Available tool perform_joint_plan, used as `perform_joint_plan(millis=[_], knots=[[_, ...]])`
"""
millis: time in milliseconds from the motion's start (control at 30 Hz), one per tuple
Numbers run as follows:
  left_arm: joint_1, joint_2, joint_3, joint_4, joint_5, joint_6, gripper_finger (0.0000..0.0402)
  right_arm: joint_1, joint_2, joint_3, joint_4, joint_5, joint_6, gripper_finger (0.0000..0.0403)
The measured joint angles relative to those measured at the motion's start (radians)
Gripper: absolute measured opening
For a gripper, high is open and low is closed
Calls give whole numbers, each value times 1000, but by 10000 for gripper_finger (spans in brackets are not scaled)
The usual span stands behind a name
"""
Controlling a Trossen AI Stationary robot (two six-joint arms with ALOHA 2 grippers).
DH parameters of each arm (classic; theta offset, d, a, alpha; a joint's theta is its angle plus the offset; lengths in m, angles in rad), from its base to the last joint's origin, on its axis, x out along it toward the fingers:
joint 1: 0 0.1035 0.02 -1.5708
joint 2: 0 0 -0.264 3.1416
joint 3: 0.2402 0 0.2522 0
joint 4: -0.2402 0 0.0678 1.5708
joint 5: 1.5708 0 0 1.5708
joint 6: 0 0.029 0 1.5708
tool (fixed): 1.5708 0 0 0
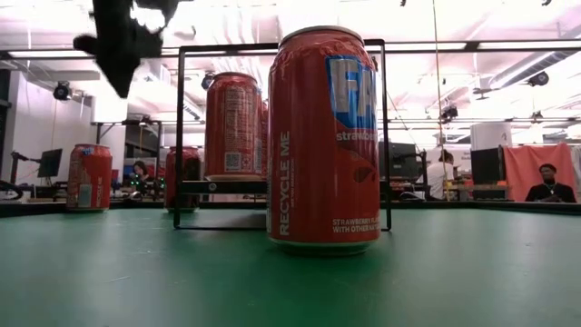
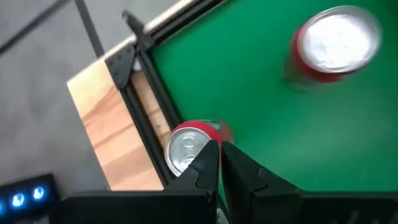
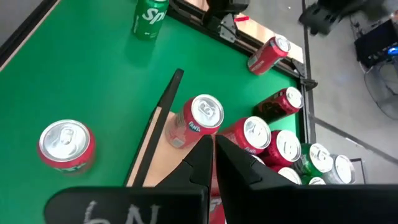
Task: Place canned beverage on shelf
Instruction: Put the orange soda can on the shelf and aligned with the other orange soda can
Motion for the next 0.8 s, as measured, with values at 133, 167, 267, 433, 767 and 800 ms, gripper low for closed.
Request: perform_joint_plan(millis=[133, 167, 267, 433, 767, 800], knots=[[115, 13, -95, 80, 48, 54, 0, 0, 2, 0, -1, 0, 2, 9], [137, 12, -121, 93, 65, 66, 0, 0, 2, 0, -2, 0, 8, 9], [178, -10, -192, 134, 91, 84, 0, 0, 2, 0, -1, 0, 17, 9], [180, -71, -274, 176, 44, 79, 0, 0, 2, 0, -1, 0, 11, 9], [180, -138, -293, 202, 37, 91, 0, 0, 2, 0, 2, 0, -11, 9], [180, -138, -293, 206, 37, 91, 0, 0, 2, 0, 3, 0, -14, 9]])
